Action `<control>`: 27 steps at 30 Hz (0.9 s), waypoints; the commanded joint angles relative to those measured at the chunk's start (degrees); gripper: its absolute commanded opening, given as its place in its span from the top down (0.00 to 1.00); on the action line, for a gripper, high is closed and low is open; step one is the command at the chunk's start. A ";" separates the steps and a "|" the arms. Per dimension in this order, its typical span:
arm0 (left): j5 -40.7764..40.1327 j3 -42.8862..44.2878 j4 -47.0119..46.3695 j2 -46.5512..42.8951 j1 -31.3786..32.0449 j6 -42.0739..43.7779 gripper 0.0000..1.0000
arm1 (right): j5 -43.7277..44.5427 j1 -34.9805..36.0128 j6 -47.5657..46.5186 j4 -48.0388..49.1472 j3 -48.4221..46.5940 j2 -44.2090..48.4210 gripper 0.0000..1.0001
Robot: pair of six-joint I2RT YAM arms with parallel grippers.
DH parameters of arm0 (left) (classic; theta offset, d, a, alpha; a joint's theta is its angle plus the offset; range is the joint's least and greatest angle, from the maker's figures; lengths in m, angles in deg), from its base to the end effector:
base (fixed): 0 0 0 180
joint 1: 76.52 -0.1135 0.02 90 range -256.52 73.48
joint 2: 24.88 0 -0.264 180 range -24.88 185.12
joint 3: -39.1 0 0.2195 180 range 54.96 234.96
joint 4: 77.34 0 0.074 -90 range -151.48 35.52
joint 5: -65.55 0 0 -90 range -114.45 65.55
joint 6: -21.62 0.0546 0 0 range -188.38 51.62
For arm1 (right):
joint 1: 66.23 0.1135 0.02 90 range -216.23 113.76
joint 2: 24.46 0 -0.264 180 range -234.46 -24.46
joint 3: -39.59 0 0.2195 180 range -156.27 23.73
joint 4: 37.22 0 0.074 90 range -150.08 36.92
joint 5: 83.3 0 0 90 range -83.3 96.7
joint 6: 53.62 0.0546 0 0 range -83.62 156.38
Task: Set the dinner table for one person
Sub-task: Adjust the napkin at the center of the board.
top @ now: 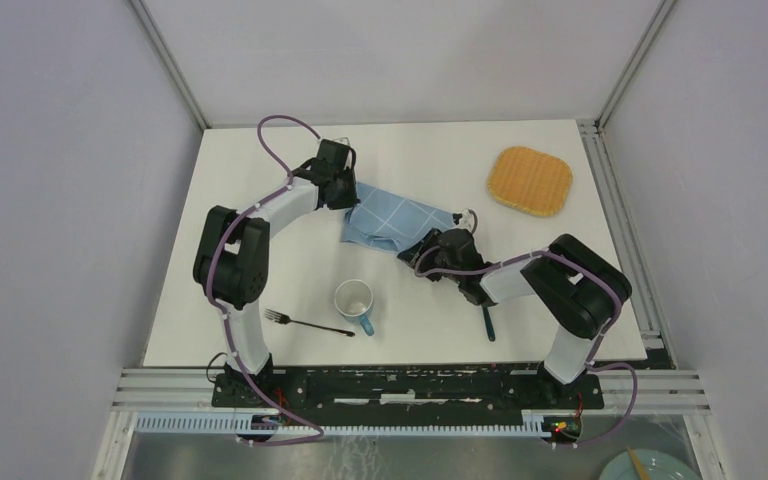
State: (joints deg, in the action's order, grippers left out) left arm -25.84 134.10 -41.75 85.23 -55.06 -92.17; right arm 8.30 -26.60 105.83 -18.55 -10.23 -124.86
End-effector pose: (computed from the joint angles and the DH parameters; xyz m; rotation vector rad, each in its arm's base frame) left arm 0.3766 -0.1466 0.2047 -0.0612 2.4807 -0.3131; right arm 0.2445 0.2005 0.1356 0.6170 2.2471 1.0352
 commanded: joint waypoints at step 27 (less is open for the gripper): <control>0.45 3.51 0.31 0.49 -0.21 1.78 0.98 | 6.03 -0.01 -7.54 -6.87 -6.98 -5.48 0.68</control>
State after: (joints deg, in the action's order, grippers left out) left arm -25.82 135.30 -40.50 85.25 -55.06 -92.15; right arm 11.43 -26.49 102.48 -19.30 -14.69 -128.47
